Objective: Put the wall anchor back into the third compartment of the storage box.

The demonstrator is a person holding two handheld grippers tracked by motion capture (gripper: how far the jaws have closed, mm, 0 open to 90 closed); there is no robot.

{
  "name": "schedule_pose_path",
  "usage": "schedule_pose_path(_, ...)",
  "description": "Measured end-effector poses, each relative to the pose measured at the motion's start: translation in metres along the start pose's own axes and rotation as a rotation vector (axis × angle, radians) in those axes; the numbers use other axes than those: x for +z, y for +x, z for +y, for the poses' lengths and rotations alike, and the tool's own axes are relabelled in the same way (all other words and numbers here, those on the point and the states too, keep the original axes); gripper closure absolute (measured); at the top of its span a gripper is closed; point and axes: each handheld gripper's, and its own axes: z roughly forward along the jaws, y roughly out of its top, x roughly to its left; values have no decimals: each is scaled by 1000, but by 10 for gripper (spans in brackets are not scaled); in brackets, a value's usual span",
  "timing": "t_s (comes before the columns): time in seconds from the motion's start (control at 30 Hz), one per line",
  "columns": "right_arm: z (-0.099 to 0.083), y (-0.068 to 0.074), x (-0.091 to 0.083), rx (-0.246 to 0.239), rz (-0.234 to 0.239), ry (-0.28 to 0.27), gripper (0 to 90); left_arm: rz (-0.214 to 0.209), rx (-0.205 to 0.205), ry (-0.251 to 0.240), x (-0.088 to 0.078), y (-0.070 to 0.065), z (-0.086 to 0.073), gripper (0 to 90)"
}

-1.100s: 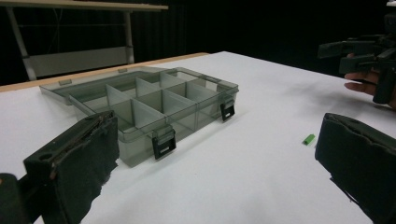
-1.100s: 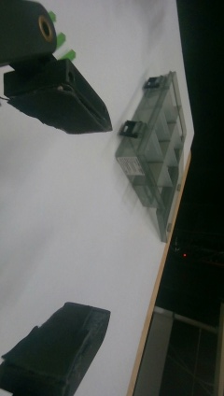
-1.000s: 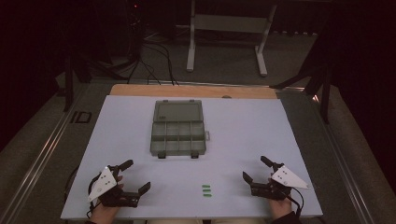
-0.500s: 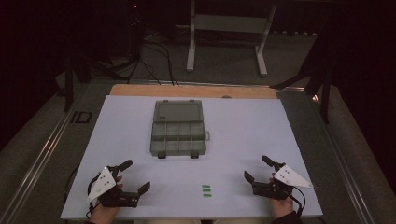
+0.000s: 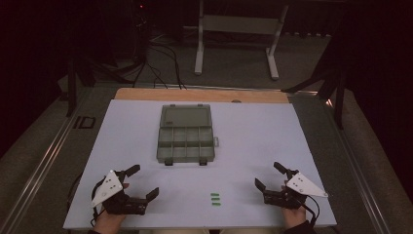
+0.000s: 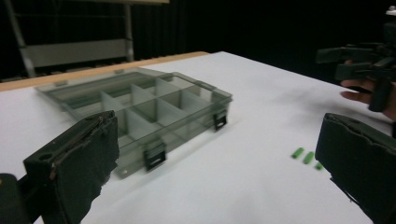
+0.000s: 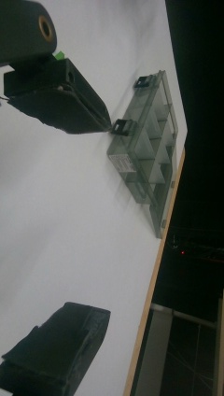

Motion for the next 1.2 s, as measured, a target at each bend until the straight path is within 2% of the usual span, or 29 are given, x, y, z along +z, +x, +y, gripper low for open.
schedule_pose_path(0.07,0,0,0,3,3,-4,94,-43,-30,49,4,-2,8,0)
schedule_pose_path(0.13,1,0,-1,2,3,-3,94,-65,-47,68,8,-2,14,0)
schedule_pose_path(0.2,1,0,-1,1,8,-6,94,-75,-46,72,12,-2,22,0)
schedule_pose_path(0.43,1,0,0,6,16,-2,94,-114,-30,65,25,-5,43,0)
schedule_pose_path(0.6,1,1,1,4,23,0,94,-157,-18,100,37,-10,52,0)
schedule_pose_path(0.97,1,1,1,7,28,-4,94,-205,2,133,61,-20,63,0)
schedule_pose_path(1.0,1,0,1,9,32,-4,94,-220,8,137,68,-23,66,0)
schedule_pose_path(1.13,0,0,1,12,34,-2,94,-232,15,152,77,-26,68,0)
schedule_pose_path(1.2,0,0,1,13,35,-2,94,-241,34,174,86,-29,69,0)
